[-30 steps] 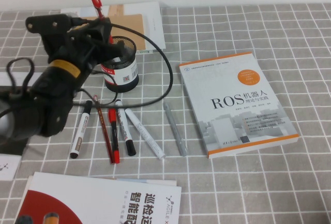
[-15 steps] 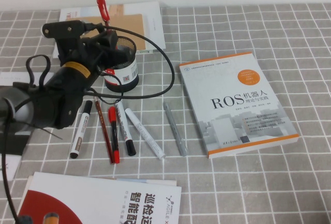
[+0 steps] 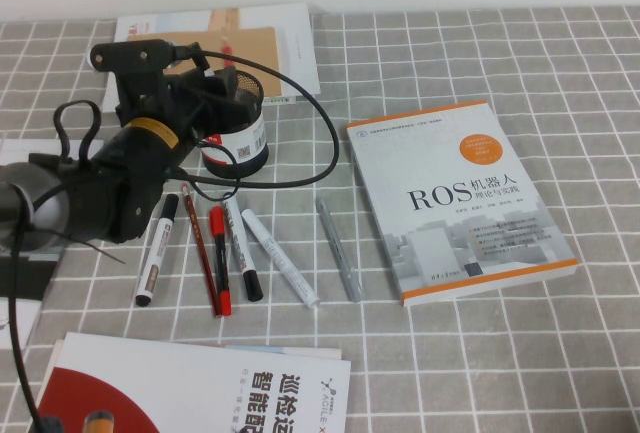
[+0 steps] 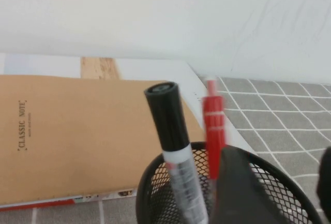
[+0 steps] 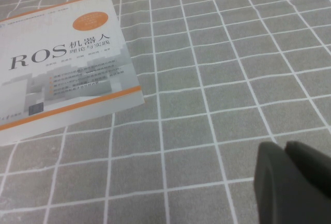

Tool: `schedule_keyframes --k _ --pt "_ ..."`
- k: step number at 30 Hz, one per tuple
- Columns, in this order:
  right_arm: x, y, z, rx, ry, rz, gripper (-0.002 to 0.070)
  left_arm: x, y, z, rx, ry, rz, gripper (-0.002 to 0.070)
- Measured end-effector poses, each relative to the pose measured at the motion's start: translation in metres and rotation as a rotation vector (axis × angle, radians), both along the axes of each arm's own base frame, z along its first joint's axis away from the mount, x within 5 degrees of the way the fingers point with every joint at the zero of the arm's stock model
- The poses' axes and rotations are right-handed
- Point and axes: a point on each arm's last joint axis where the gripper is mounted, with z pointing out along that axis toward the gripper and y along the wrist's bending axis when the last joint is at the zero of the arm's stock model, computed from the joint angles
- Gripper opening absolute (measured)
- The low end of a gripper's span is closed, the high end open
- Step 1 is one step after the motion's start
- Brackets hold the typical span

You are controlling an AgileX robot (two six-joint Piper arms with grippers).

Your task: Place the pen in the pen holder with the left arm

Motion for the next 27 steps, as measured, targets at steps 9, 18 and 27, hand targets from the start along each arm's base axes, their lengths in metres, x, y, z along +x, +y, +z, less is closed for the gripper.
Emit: schedule_keyframes --k 9,18,27 --pt "0.0 0.0 0.0 0.0 0.0 0.0 -0.0015 -0.013 0.005 0.035 0.022 0.036 0.007 0.0346" --pt "0.0 0.0 0.0 0.0 0.0 0.0 -0.0015 -0.077 0.029 0.113 0.041 0.034 0.021 0.0032" --pt "0.0 0.0 0.0 0.0 0.0 0.0 -0.0015 -0.175 0.064 0.138 0.056 -0.023 0.024 0.0"
